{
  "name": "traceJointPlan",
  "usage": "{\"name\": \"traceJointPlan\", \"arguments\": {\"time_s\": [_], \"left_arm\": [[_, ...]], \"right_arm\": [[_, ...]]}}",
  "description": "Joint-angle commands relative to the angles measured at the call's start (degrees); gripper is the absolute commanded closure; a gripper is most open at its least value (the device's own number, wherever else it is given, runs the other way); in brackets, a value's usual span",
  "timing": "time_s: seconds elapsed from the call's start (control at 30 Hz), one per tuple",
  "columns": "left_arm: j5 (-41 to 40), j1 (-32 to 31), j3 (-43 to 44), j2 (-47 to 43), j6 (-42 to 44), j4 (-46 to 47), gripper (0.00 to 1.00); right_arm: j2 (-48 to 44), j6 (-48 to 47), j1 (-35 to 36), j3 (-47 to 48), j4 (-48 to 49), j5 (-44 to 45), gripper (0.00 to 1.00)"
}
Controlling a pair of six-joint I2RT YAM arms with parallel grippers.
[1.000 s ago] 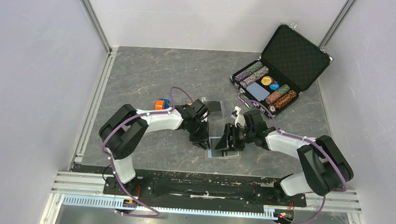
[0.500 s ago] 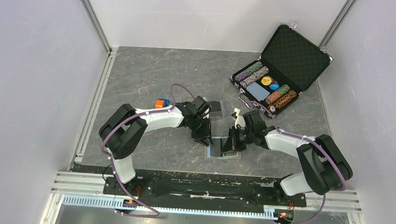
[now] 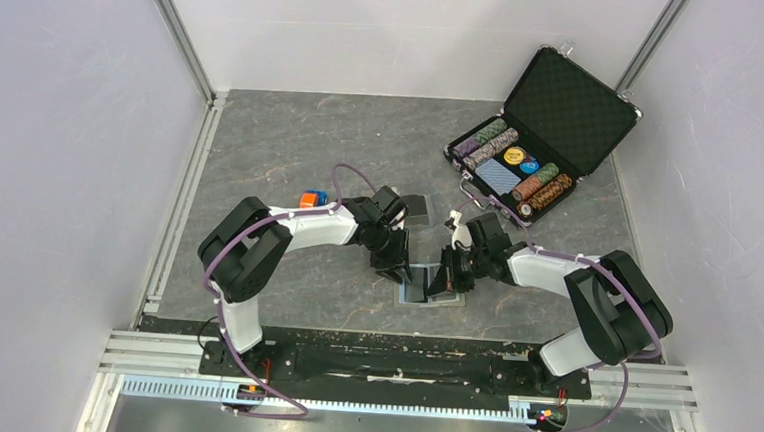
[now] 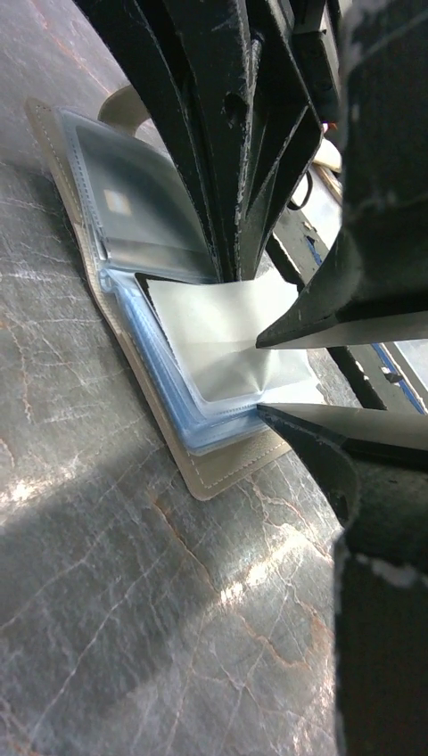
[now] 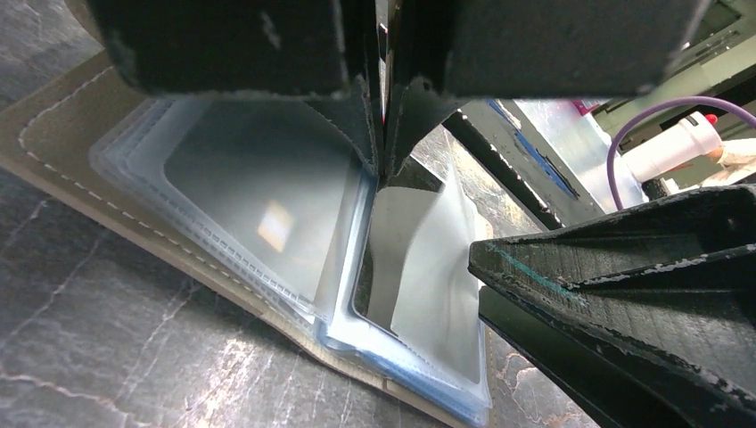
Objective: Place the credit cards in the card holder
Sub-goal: Insert the credit card into the card holder.
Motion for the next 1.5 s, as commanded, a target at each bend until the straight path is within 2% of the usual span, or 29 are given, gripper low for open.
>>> {"name": "traceJointPlan", "arguments": {"time_s": [0.0, 0.4, 0.57, 0.67, 0.83, 1.17, 1.47], "left_arm": [[1.92, -0.27, 1.31, 1.07, -0.58, 2.92, 0.66], [4.22, -0.62, 0.98, -1.62, -2.09, 5.91, 0.66], [-0.30, -0.62, 0.59, -4.68, -0.79, 2.41, 0.66], [-3.93, -0.62, 1.29, -5.26, 0.68, -1.82, 0.62], [-4.09, -0.62, 1.04, -3.91, 0.63, -2.53, 0.60], [-2.41, -0.62, 1.64, -1.18, 0.46, -0.82, 0.65], [-1.66, -0.62, 2.49, 0.65, 0.99, -0.62, 0.66]], "right_arm": [[1.54, -1.49, 0.16, 0.53, 1.41, 1.56, 1.00], [2.10, -0.95, 0.15, 0.79, 2.35, 0.81, 1.00], [1.35, -0.26, 0.14, 1.49, 2.36, 0.59, 1.00], [0.73, 0.21, 0.15, 1.84, 2.28, 0.51, 1.00], [-1.08, 0.96, 0.16, 2.46, 1.93, -0.93, 1.00], [-4.69, 2.38, 0.12, 2.20, 1.47, -2.24, 0.93], [-2.33, -0.22, 0.19, 2.29, 0.91, 0.11, 0.98]]}}
